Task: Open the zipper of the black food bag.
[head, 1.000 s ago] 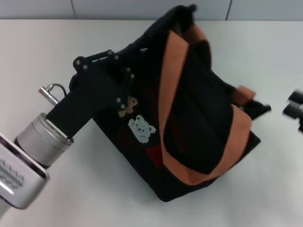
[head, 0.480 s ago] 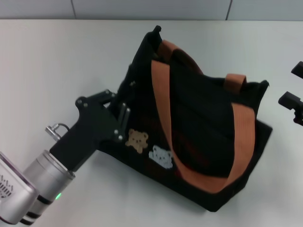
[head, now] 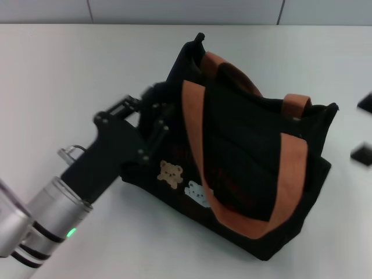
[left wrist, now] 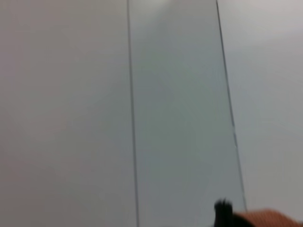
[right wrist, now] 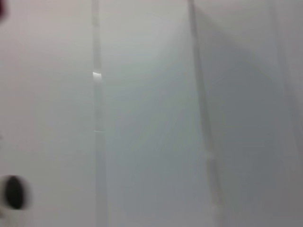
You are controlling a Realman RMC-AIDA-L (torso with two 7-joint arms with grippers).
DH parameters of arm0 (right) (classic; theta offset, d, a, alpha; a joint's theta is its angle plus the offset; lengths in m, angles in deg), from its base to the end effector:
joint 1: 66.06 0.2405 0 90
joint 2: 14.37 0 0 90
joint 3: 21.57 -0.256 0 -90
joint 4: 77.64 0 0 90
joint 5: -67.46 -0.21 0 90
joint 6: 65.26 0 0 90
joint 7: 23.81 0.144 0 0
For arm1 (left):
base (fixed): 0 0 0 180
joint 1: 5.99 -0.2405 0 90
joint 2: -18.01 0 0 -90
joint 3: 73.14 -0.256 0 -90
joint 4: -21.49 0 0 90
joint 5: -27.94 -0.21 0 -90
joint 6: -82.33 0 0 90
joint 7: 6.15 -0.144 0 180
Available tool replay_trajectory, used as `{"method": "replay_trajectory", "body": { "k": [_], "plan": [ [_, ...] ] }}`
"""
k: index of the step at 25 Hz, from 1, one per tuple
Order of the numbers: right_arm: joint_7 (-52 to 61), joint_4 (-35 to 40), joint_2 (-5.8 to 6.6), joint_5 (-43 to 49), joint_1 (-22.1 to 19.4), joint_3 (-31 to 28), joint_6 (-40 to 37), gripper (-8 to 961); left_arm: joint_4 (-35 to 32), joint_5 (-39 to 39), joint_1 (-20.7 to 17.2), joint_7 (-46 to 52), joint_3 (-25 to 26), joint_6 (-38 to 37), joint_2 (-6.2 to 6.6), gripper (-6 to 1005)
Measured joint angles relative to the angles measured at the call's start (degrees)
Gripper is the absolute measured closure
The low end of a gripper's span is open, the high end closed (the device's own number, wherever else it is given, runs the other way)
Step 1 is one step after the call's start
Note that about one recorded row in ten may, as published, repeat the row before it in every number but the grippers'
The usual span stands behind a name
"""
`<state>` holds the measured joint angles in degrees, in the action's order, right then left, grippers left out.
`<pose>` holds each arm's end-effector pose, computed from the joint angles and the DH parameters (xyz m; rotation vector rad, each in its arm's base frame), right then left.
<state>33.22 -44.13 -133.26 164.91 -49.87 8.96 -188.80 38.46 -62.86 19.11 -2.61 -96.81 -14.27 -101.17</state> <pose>0.2725 0.2171 0.0517 -2.4695 0.1278 1.4219 -0.2536 0.2376 -0.0711 -2.0086 -0.1971 -1.1284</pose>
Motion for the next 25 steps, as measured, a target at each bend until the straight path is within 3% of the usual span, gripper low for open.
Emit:
{"method": "replay_trajectory", "body": {
  "k": [2,3,4,7,10,16,20,24,25],
  "plan": [
    [-0.16,-0.23,-0.03,0.71,0.15,1.42,-0.93,240,-0.47,0.01,-0.17,0.14,0.16,-0.76,0.02,778],
    [-0.41,-0.61,-0.09,1.68,0.59,5.79,-1.24,237,-1.78,0.02,-0.20,1.03,0.15,-1.84,0.03,736],
    [-0.41,-0.61,-0.09,1.68,0.59,5.79,-1.24,234,-1.78,0.02,-0.20,1.03,0.15,-1.84,0.03,694],
    [-0.54,-1.99,-0.18,5.38,2.94,13.31,1.07,226,-2.68,0.04,-0.03,2.00,-0.05,-2.14,0.06,569],
    [0.66,-4.61,-0.25,10.70,6.41,14.90,5.89,218,-2.98,0.04,-0.07,2.29,-0.05,-2.91,0.12,332],
    [3.61,-7.05,-0.28,13.67,9.32,14.98,15.02,201,-4.49,0.05,-1.25,2.56,-0.20,-5.49,0.36,232],
    [4.82,-6.58,-0.29,12.65,9.18,13.07,22.24,191,-12.51,-2.88,-4.14,11.90,-0.63,-8.36,0.45,165],
    [3.98,-6.19,-0.28,11.10,8.81,10.09,24.01,180,-14.73,-4.38,-4.59,14.46,-0.75,-9.02,0.46,167],
    [2.54,-6.11,-0.18,10.52,8.64,8.31,22.97,177,-19.77,-8.96,-5.10,18.11,-1.69,-10.43,0.54,167]
  ]
}}
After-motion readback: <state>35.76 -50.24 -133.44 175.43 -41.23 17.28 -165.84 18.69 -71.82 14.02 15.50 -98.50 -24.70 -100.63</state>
